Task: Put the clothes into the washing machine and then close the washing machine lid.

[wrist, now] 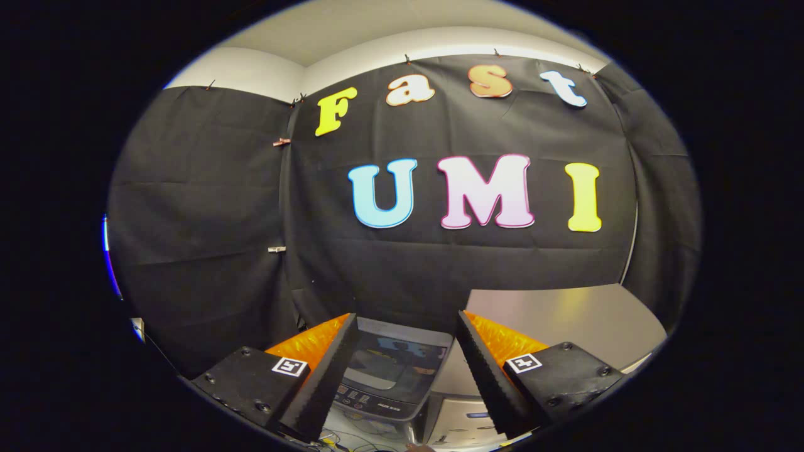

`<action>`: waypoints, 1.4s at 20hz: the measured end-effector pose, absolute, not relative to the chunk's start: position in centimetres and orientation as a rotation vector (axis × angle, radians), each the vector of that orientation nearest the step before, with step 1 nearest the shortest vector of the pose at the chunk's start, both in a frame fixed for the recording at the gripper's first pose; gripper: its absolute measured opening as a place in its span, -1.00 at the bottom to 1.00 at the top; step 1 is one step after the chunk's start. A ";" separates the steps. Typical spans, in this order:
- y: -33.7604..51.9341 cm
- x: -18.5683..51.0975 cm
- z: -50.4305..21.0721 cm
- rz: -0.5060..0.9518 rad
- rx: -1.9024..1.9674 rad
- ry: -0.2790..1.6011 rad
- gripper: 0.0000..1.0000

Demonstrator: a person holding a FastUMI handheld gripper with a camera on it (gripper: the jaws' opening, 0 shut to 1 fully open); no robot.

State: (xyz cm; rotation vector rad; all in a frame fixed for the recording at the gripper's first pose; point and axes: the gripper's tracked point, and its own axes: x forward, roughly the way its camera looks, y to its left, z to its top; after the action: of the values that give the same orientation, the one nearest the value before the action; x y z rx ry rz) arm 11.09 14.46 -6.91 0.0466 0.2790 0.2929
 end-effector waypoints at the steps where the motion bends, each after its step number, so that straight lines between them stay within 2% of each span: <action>1: 13.1 10.2 -6.3 0.279 0.034 0.259 0.98; 10: 3.5 2.6 -1.8 0.182 0.072 0.114 0.97; 15: -0.1 0.5 -1.8 0.115 0.044 0.112 0.97; 28: -0.7 -0.4 -1.2 0.116 0.034 0.085 0.97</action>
State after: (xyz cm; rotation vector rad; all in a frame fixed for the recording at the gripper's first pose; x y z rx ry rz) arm -0.42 -0.66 -1.17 0.0337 0.0847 0.1158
